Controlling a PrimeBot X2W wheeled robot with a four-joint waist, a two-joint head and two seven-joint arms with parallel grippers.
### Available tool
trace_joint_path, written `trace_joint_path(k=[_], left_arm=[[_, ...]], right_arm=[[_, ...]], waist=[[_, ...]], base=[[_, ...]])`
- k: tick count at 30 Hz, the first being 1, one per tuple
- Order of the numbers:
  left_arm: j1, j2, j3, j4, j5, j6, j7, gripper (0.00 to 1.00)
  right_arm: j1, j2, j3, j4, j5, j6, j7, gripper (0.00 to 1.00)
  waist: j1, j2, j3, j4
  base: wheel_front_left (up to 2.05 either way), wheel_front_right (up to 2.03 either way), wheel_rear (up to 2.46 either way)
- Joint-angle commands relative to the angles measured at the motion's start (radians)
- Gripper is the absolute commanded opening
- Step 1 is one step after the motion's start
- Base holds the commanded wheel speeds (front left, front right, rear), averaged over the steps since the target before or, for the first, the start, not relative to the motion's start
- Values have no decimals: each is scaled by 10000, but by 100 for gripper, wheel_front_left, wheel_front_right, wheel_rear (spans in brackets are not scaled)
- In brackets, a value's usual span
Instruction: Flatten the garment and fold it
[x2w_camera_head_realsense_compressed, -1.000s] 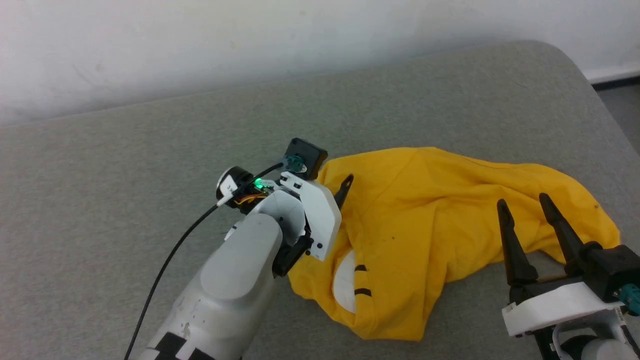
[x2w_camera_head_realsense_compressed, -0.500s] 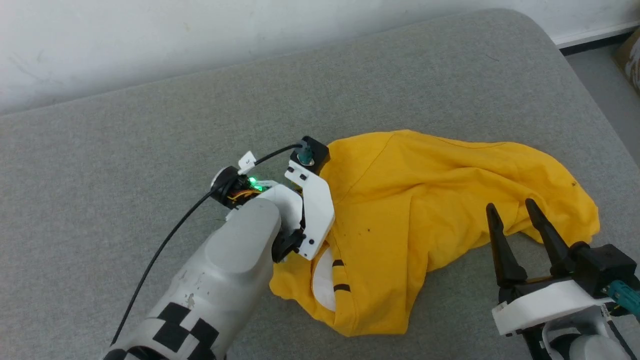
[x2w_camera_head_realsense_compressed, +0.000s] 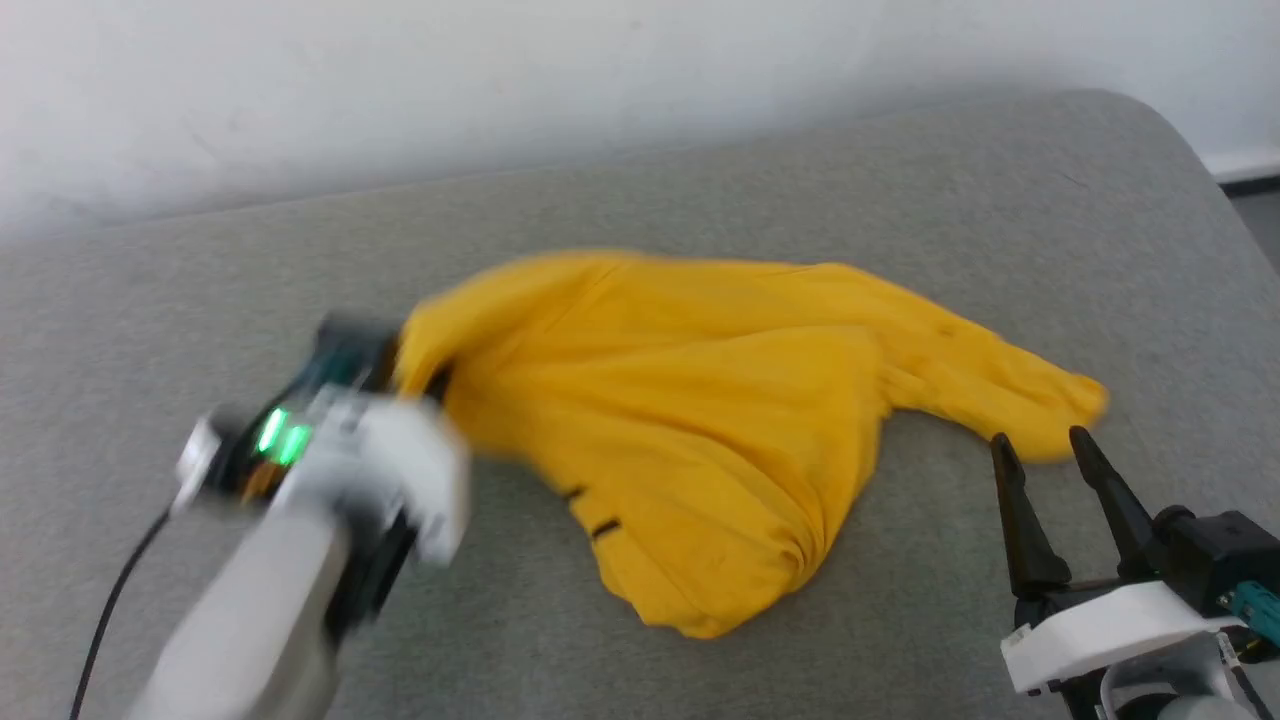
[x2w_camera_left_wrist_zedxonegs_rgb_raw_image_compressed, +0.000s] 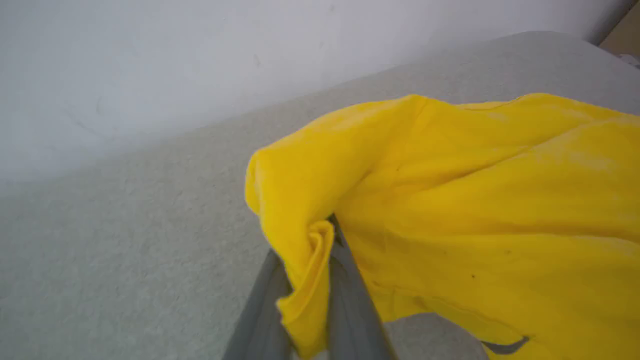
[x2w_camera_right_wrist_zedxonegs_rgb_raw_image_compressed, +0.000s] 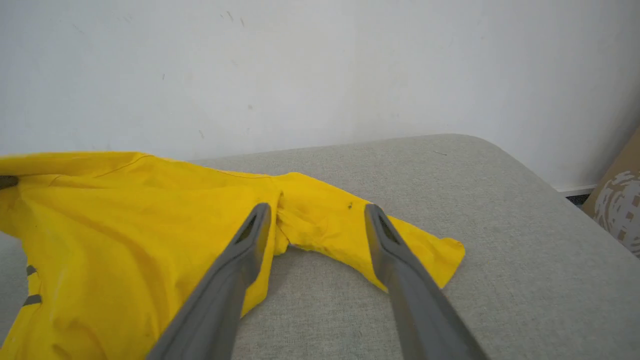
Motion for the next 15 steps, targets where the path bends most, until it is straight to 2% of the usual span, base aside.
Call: trace_joint_path(k=[1,3,6,7,8,11,15], left_arm=[[1210,318,301,-683,-323,507,305,0],[2770,612,798,-1760,-752,1309,571,1],[4853,670,1362,-2665,-1452,2164,739,24],[5373,568,1505,-2804,-1734,2284,707,50],[5786,486,1589,-2890,-1917,2360,641,100],[6333,158,1729,-3202,-2203,2411,206,100],[6193,-15,1989,-3534,-2134,2320,-656,100]], right_arm=[[132,33,-10,-98,-30,-9,58,100],[189,33,-65,-181,-30,-9,82,100],[263,33,-129,-339,-63,-9,130,100],[285,33,-141,-389,-83,-9,154,100],[302,33,-141,-445,-107,-9,186,100],[342,33,-199,-601,-194,-9,296,100],[418,33,-263,-807,-308,-9,463,100]], waist=[[0,1,-243,409],[0,1,-226,527],[0,1,-184,683],[0,1,-194,737],[0,1,-196,782],[0,1,-267,957],[0,1,-460,1145]], base=[[0,0,0],[0,0,0],[0,0,0],[0,0,0],[0,0,0],[0,0,0],[0,0,0]])
